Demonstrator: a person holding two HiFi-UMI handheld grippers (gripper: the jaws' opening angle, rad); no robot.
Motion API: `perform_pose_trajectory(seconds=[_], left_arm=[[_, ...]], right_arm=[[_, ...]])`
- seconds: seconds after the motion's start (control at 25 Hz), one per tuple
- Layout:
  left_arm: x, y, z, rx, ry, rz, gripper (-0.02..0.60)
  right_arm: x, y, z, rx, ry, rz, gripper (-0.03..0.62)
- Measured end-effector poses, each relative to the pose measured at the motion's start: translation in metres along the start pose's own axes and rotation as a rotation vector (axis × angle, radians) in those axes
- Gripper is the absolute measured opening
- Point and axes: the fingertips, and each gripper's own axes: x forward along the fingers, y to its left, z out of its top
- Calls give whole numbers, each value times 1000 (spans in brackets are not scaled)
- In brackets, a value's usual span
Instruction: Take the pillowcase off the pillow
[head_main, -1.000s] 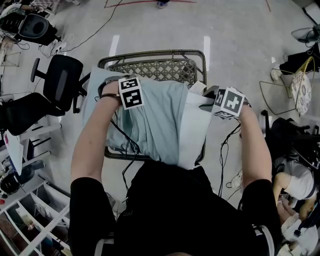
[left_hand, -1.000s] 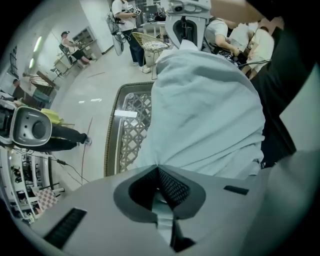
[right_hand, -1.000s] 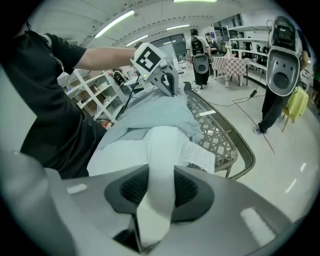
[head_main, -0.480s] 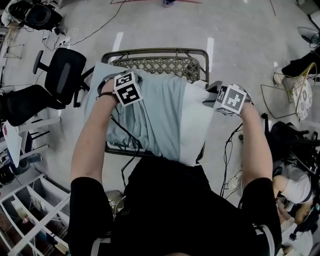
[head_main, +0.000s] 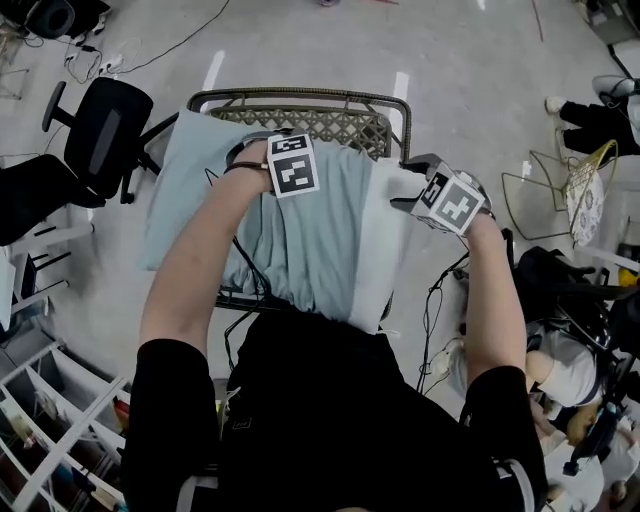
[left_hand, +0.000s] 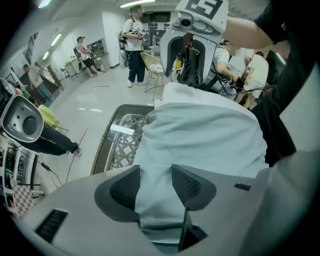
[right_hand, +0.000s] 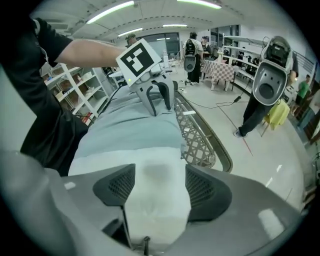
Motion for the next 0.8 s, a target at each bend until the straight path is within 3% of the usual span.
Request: perform_pose_trajectory(seconds=[0.24, 0.36, 0.4, 0.52, 0.64, 0.8], left_arm=[[16, 0, -5, -31, 3, -43, 189], [16, -3, -9, -48, 6, -81, 120], [15, -2, -13, -33, 14, -82, 87], [10, -1, -23, 26, 44, -72, 30], [5, -5, -29, 49, 58, -80, 13], [-9, -6, -43, 38, 69, -87, 8]], right_arm=[[71, -1, -8, 14, 147, 119, 426], [95, 1, -20, 74, 205, 225, 458], [98, 5, -22, 86, 208, 269, 451], [91, 16, -19, 60, 201, 351, 341], [76, 23, -15, 46, 168, 376, 257], [61, 24, -12, 69, 98, 378, 220]])
